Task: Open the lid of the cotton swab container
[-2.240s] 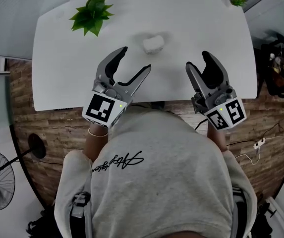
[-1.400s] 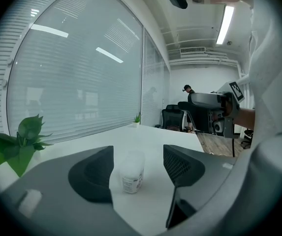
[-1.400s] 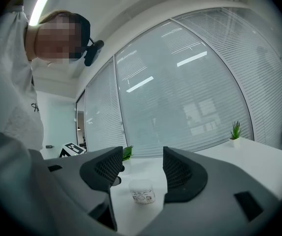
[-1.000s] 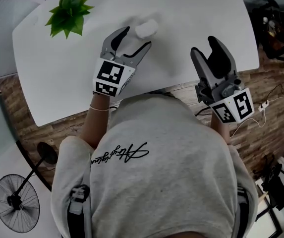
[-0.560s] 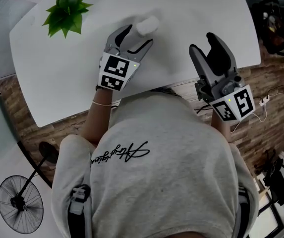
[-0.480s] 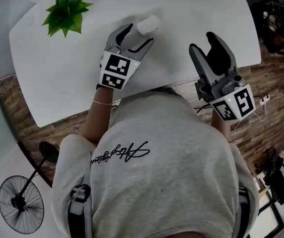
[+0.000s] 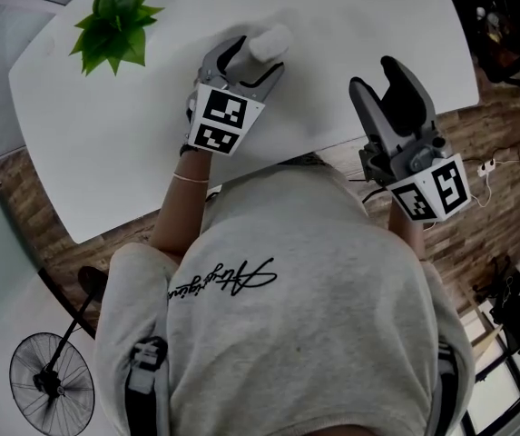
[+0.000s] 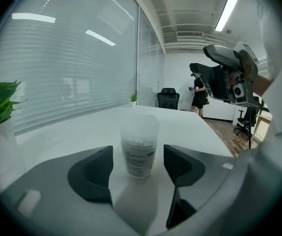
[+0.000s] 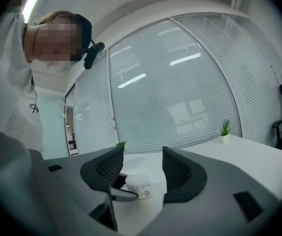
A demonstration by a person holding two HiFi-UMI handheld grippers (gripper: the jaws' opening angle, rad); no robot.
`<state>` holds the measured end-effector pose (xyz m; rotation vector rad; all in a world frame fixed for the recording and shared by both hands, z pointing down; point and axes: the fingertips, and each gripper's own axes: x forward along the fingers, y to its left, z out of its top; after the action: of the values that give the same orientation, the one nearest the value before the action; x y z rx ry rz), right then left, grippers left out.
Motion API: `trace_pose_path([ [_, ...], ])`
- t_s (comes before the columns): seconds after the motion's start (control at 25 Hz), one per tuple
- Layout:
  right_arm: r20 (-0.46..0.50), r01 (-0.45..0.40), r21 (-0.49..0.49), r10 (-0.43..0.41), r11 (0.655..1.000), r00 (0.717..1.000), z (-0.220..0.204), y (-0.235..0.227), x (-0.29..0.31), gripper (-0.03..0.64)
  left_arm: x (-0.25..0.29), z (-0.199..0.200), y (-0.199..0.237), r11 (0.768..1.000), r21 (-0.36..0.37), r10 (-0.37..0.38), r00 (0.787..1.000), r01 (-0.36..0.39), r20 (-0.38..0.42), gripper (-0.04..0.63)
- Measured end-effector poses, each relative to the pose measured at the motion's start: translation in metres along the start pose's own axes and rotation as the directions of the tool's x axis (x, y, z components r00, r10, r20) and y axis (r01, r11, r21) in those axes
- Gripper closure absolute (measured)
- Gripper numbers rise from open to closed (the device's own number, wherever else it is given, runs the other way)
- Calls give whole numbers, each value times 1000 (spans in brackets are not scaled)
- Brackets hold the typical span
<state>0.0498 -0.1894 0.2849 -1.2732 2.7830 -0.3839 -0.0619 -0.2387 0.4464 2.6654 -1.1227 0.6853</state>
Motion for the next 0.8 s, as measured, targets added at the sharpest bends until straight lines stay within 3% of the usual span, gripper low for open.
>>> trace_pose_path([
  [0.52, 30, 43, -6, -43, 999, 999, -4, 5, 1, 388, 14, 12, -5, 996, 70, -62, 998, 60, 19, 281],
  [0.8, 40, 10, -3, -10, 1000, 999, 5, -10, 1, 390, 22, 16, -4, 999, 40, -35, 999, 34, 19, 281],
])
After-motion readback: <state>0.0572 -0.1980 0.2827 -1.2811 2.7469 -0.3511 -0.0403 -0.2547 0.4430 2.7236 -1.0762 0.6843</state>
